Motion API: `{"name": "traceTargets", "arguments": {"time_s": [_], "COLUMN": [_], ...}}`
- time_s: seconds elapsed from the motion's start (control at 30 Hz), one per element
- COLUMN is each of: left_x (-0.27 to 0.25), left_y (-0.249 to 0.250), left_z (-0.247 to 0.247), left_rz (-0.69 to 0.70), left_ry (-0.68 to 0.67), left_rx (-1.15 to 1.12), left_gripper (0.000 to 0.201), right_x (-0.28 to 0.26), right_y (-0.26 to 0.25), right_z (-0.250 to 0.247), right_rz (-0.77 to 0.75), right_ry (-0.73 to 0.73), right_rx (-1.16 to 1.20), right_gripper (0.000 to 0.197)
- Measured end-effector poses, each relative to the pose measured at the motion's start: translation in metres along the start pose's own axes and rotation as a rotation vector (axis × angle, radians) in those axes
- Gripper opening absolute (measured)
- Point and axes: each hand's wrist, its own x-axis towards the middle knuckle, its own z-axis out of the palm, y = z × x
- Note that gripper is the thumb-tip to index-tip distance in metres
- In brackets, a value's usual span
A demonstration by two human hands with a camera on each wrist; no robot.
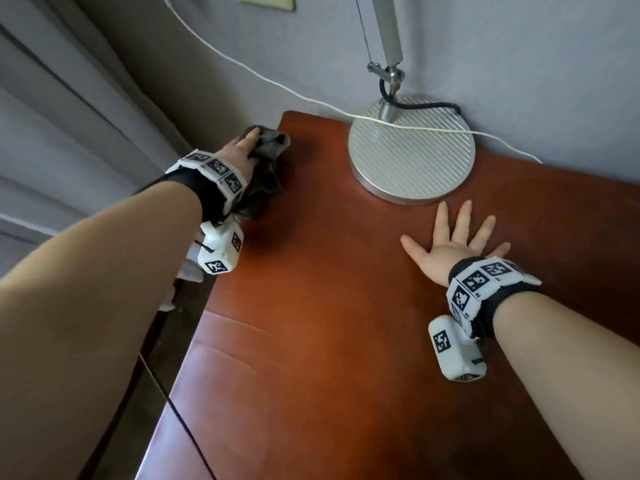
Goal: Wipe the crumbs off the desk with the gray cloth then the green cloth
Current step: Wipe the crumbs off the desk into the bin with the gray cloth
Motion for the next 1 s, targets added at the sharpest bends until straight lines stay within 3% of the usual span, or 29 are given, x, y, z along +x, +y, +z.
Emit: {"name": "traceTargets", "arguments": {"time_s": [0.07,0.13,0.23,0.3,0.4,0.53,0.63,0.73,0.8,0.9,0.97,1.0], "left_x": [-0.037,-0.085,-0.159,-0.18,-0.158,-0.143,-0.164,-0.199,-0.227,-0.276,-0.289,-0.286], "left_y": [0.005,0.025,0.056,0.057,0.025,-0.033,-0.057,-0.038,-0.004,0.043,0.051,0.045], "left_z": [0.001,0.016,0.059,0.082,0.078,0.04,0.021,0.021,0.038,0.086,0.114,0.12], "left_rz": [0.165,0.349,0.345,0.31,0.115,-0.272,-0.228,0.067,0.257,0.342,0.365,0.337], "left_ry": [0.087,-0.019,-0.382,-0.417,-0.283,-0.057,0.003,0.189,0.046,-0.444,-0.531,-0.506], "left_rx": [-0.079,-0.039,0.369,0.512,0.391,-0.091,-0.04,-0.136,-0.106,0.355,0.53,0.54], "left_gripper": [0.058,0.061,0.063,0.065,0.065,0.064,0.059,0.061,0.066,0.072,0.075,0.076], "right_x": [-0.003,-0.004,-0.005,-0.006,-0.007,-0.003,0.001,0.002,0.003,0.001,-0.002,-0.003], "right_y": [-0.001,-0.001,0.0,0.001,0.001,0.002,0.004,0.005,0.007,0.008,0.007,0.008], "right_z": [0.001,0.003,0.004,0.004,0.005,0.01,0.011,0.014,0.015,0.015,0.015,0.015], "right_rz": [-0.005,-0.016,-0.021,-0.025,-0.027,-0.034,-0.038,-0.053,-0.068,-0.082,-0.088,-0.095], "right_ry": [0.021,0.037,0.053,0.061,0.088,0.118,0.14,0.157,0.168,0.179,0.186,0.188], "right_rx": [0.0,-0.002,-0.006,-0.001,0.003,-0.002,0.014,0.019,0.027,0.038,0.043,0.044], "right_gripper": [0.085,0.084,0.085,0.085,0.084,0.085,0.087,0.089,0.09,0.09,0.09,0.089]}}
